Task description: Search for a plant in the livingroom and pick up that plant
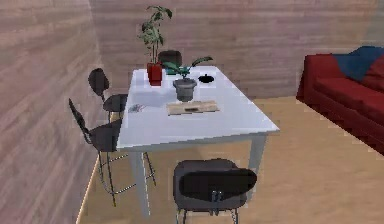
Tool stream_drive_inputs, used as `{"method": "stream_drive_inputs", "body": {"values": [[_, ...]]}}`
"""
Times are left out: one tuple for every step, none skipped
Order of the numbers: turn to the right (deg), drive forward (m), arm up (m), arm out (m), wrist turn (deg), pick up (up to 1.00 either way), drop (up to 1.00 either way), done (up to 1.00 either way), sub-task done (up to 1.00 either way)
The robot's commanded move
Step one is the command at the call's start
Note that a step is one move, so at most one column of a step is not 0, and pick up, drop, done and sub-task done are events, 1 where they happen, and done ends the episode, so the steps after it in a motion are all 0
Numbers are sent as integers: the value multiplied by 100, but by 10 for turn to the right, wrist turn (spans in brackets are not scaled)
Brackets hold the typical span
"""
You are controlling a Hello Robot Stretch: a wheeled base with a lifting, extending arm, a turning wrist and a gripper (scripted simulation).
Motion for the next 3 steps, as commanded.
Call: {"method": "stream_drive_inputs", "body": {"values": [[-450,0,0,0,0,0,0,0,0],[-450,0,0,0,0,0,0,0,0],[-120,0,0,0,0,0,0,0,0]]}}
